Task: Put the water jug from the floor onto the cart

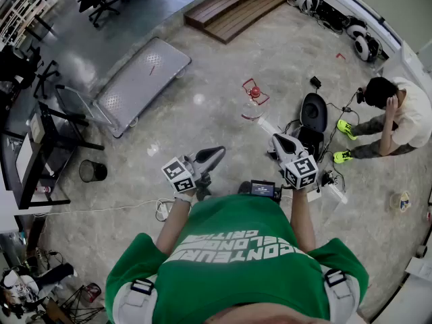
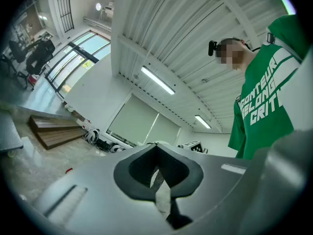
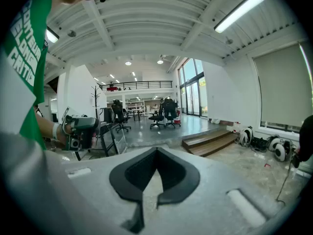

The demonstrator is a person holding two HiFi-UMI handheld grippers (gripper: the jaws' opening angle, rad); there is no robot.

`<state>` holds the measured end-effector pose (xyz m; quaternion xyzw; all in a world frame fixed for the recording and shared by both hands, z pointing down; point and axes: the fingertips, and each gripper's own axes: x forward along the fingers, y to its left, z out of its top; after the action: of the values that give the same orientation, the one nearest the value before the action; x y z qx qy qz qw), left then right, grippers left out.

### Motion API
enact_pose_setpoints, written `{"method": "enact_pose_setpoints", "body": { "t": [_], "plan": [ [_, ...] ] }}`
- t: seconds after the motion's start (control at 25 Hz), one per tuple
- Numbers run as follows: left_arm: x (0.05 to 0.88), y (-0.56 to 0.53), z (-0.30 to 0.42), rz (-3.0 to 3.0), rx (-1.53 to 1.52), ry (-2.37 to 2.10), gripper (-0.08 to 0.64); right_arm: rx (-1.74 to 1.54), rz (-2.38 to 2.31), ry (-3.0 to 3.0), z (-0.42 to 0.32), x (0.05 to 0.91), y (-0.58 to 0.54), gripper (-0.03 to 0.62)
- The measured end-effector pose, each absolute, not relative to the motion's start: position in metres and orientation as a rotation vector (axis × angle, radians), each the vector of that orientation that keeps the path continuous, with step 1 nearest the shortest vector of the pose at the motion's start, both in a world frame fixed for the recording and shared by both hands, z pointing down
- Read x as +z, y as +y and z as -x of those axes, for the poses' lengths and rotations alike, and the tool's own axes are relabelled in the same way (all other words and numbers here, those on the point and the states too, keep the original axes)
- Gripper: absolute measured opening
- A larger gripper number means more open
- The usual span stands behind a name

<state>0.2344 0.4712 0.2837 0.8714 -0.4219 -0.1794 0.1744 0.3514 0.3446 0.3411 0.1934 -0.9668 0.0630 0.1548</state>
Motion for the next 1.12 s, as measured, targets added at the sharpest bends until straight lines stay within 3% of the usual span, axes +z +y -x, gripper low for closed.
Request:
{"method": "enact_pose_setpoints", "body": {
  "t": [1.12],
  "plan": [
    [0.293,0.443,-0.305,-2.366,-0.458,-1.269,0.014,0.203,-0.495,-2.763,-0.421,0.355,0.320,-0.008]
  ]
}}
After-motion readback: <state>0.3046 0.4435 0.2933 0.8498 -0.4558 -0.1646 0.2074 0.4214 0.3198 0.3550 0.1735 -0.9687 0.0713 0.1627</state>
